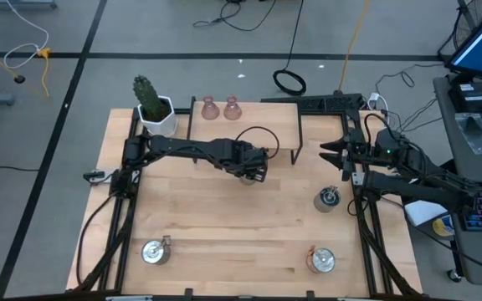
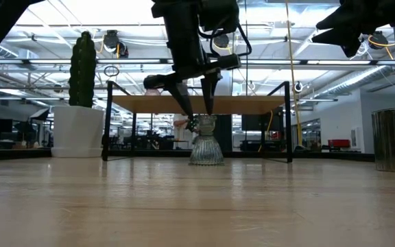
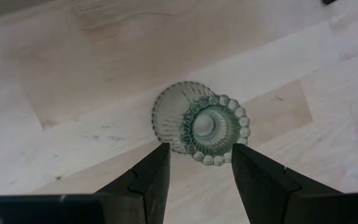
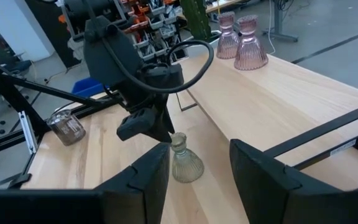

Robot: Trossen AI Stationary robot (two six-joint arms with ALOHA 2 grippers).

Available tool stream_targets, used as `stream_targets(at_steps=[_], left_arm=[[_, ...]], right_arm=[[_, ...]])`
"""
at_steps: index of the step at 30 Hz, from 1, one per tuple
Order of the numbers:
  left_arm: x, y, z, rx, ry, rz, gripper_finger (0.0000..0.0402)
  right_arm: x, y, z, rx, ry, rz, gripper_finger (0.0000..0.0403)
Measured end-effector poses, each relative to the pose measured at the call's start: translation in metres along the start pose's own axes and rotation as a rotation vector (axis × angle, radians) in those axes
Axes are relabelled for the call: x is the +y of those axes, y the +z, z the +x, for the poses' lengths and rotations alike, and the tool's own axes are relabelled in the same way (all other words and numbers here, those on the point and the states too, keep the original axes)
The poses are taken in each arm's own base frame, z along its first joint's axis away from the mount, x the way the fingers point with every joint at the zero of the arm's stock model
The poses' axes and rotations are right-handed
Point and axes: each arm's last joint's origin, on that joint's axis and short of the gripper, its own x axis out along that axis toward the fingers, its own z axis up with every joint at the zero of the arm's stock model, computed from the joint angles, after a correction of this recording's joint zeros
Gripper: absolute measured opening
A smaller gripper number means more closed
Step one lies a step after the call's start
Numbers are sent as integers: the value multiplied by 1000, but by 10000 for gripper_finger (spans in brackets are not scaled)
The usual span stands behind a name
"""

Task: Pick & Place candle stick holders
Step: Put the green candle holder on the shelf

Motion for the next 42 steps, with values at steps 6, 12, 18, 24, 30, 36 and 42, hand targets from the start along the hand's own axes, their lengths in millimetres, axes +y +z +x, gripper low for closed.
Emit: stream_targets(at_steps=[6,12,18,24,30,36,42], left_arm=[[-1,0,1,0,-4,-35,170],[3,4,-14,-25,-26,-63,170],[5,8,-19,-57,-31,-81,170],[8,14,-13,-57,-22,-93,170],[11,11,-3,-42,-26,-95,170],[12,7,8,-26,-49,-114,170],[17,3,14,0,-26,-109,167]], right_arm=[[0,0,0,0,0,0,160],[0,0,0,1,0,1,160],[0,0,0,3,-1,1,160],[0,0,0,3,-1,3,160],[0,0,0,3,0,4,160],[0,0,0,2,-1,4,160],[0,0,0,2,-2,5,160]])
